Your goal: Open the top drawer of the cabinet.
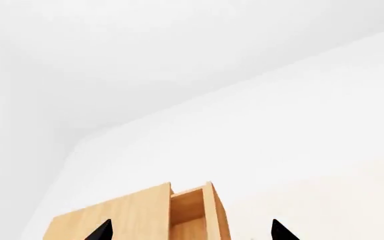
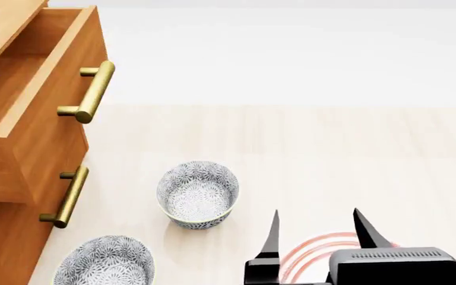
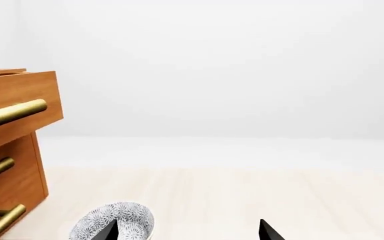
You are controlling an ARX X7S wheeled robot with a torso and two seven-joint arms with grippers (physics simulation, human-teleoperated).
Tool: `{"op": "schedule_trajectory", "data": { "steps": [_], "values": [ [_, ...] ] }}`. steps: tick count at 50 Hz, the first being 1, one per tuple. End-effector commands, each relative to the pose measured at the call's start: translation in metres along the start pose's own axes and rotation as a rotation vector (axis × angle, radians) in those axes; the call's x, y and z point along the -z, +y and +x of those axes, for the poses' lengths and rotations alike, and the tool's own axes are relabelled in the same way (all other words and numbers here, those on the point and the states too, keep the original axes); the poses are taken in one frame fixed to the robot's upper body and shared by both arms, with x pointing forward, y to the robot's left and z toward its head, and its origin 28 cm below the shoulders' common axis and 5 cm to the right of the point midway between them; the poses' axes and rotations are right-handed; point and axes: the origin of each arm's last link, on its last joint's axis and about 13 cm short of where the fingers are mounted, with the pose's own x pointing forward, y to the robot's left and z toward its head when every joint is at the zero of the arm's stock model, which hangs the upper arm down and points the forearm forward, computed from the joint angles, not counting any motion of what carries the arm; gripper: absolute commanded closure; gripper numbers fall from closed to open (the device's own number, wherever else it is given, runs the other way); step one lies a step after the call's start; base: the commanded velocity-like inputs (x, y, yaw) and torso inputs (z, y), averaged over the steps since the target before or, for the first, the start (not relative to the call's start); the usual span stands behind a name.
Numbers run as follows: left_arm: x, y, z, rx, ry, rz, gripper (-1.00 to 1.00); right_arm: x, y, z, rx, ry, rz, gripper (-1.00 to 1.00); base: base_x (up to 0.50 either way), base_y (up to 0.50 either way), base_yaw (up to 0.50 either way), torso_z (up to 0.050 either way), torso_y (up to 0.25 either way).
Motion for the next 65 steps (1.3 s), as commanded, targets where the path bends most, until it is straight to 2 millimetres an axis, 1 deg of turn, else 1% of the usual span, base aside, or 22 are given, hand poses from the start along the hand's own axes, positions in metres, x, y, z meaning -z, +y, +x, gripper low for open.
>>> {"op": "schedule_trajectory", "data": {
  "steps": [1, 3, 7, 17, 23, 34, 46, 53, 55, 65],
  "values": [
    [-0.002, -0.014, 0.016, 0.088, 0.086, -0.154, -1.0, -0.005, -0.001, -0.001, 0.001, -0.025, -0.002, -1.0, 0.0, 0.0, 0.0, 0.0, 0.0],
    [0.0, -0.016, 0.019, 0.103, 0.084, -0.153, -1.0, -0.004, -0.003, -0.001, 0.008, -0.023, -0.001, -1.0, 0.0, 0.0, 0.0, 0.0, 0.0],
    [0.005, -0.014, 0.026, 0.114, 0.092, -0.186, -1.0, -0.002, -0.006, -0.001, 0.016, -0.017, -0.002, -1.0, 0.0, 0.0, 0.0, 0.0, 0.0],
    [0.022, -0.016, 0.039, 0.119, 0.118, -0.215, -1.0, 0.002, -0.004, -0.003, 0.012, -0.011, 0.007, -1.0, 0.0, 0.0, 0.0, 0.0, 0.0],
    [0.042, -0.018, 0.056, 0.13, 0.147, -0.232, -1.0, 0.004, -0.005, -0.004, 0.013, -0.01, 0.007, -1.0, 0.0, 0.0, 0.0, 0.0, 0.0],
    [0.067, -0.019, 0.078, 0.14, 0.191, -0.286, -1.0, 0.008, -0.003, -0.002, 0.009, 0.0, 0.003, -1.0, 0.0, 0.0, 0.0, 0.0, 0.0],
    [0.08, -0.027, 0.087, 0.122, 0.222, -0.302, -1.0, 0.01, -0.004, -0.002, 0.011, 0.004, -0.001, -1.0, 0.0, 0.0, 0.0, 0.0, 0.0],
    [0.089, -0.026, 0.092, 0.096, 0.242, -0.32, -1.0, 0.009, -0.005, -0.003, 0.02, -0.002, -0.01, -1.0, 0.0, 0.0, 0.0, 0.0, 0.0],
    [0.091, -0.026, 0.093, 0.083, 0.242, -0.299, -1.0, 0.009, -0.005, -0.003, 0.018, -0.003, -0.011, -1.0, 0.0, 0.0, 0.0, 0.0, 0.0],
    [0.104, -0.027, 0.1, 0.1, 0.26, -0.323, -1.0, 0.008, -0.004, -0.003, 0.015, -0.01, -0.028, -1.0, 0.0, 0.0, 0.0, 0.0, 0.0]
  ]
}}
